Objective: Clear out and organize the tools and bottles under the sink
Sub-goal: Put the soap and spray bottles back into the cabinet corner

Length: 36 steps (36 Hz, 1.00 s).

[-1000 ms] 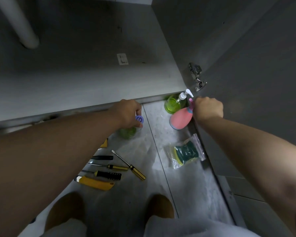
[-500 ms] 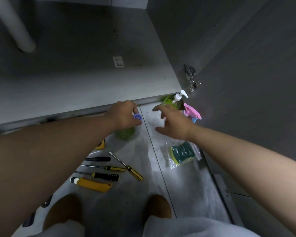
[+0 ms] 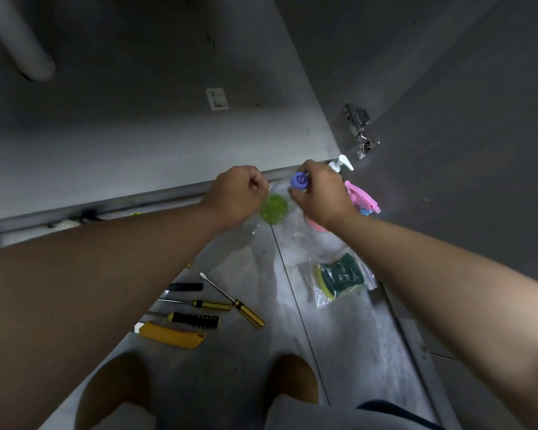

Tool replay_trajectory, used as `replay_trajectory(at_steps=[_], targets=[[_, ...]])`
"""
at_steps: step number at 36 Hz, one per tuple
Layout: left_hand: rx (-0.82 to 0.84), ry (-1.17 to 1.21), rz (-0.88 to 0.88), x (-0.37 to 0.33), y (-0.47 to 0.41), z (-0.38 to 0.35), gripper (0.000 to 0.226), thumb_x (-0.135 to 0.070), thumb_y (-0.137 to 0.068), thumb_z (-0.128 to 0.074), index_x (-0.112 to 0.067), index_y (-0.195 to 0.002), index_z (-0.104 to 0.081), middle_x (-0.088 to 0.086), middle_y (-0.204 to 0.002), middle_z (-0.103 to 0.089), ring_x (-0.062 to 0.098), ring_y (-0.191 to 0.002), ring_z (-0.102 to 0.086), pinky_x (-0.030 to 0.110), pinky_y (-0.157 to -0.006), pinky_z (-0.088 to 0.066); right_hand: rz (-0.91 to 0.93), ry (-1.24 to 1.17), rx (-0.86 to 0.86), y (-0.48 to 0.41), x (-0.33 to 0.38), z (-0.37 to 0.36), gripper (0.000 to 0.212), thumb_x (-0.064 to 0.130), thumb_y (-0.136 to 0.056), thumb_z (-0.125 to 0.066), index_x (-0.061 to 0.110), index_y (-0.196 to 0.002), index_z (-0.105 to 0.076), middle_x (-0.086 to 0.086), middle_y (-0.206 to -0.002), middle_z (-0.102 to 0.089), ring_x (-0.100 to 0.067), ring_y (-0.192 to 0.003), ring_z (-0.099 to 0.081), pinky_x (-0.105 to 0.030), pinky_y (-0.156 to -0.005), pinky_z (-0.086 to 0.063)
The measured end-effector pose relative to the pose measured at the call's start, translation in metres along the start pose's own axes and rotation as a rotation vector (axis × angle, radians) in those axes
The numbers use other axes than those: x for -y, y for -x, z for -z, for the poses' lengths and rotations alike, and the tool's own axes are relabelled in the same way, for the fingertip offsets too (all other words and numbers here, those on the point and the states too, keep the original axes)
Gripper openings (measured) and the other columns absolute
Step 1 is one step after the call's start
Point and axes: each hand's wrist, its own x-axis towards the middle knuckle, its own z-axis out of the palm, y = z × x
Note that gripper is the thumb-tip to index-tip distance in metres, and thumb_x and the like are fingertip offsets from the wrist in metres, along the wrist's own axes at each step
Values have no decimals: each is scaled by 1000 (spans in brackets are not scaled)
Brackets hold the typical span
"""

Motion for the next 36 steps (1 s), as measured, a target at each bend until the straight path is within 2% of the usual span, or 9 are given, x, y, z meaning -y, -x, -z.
replay_trajectory(at_steps=[8,15,20,23,24,27,29,31,36], targets=[[132,-84,14,22,7,-1,15,-8,-93,-61,-12,-96,-75,6,-97,-73,13,-78,-61,28,-76,-51,-134,74,-34,-30,-17,12,27,17,-92,-62,9,-117,-61,-20,-116,-53,-37,-99,-57,-32,-84,-43],[235,-166,16,26,8,-5,12,-12,-93,-63,-16,-97,-74,2,-100,-71,11,-78,-60,19,-65,-44,-152,97,-11,-25,-19,22,26,14,-92,-60,8,-117,-60,-20,-118,-53,-39,-100,-58,-36,-85,-46],[387,-285,1,11,11,-12,14,-19,-95,-61,-19,-102,-73,1,-106,-68,19,-96,-62,28,-88,-50,-198,-30,-43,1,-13,28,49,17,-87,-68,11,-131,-48,-18,-127,-50,-37,-105,-56,-39,-87,-47],[502,-388,-25,-2,15,-19,17,-24,-97,-59,-20,-109,-71,-3,-110,-62,13,-96,-55,21,-81,-39,-253,-153,-144,44,-16,23,27,25,-88,-66,13,-107,-52,-7,-100,-60,-28,-88,-57,-34,-73,-43],[551,-432,-43,-7,17,-24,19,-26,-98,-60,-19,-113,-69,-2,-113,-61,13,-99,-55,19,-80,-37,-301,-175,-129,62,-21,17,18,32,-89,-65,17,-91,-54,-1,-83,-60,-26,-81,-58,-33,-70,-42],[682,-534,-63,-18,20,-46,28,-30,-99,-62,-17,-124,-63,5,-126,-61,20,-114,-57,20,-83,-38,-574,-173,-12,117,-43,-1,51,56,-92,-52,14,-63,-56,3,-62,-56,-32,-80,-64,-30,-65,-39],[740,-552,-39,-23,22,-66,37,-35,-100,-61,-18,-132,-56,8,-133,-59,23,-119,-56,22,-86,-39,-830,-255,30,147,-66,-15,54,65,-89,-49,16,-87,-73,-6,-89,-71,-32,-97,-67,-33,-79,-50],[782,-526,-11,-26,24,-88,50,-38,-100,-60,-18,-144,-46,11,-143,-53,25,-126,-53,25,-95,-42,-1085,-503,29,167,-85,-24,61,67,-85,-54,17,-118,-69,-11,-114,-69,-33,-104,-66,-42,-93,-55],[784,-428,-2,-26,27,-140,72,-35,-102,-57,-18,-161,-20,13,-165,-26,29,-148,-34,34,-116,-32,-1330,-1064,93,178,-109,-42,75,65,-81,-68,10,-129,-54,-9,-90,-57,-28,-72,-55,-41,-73,-57]])
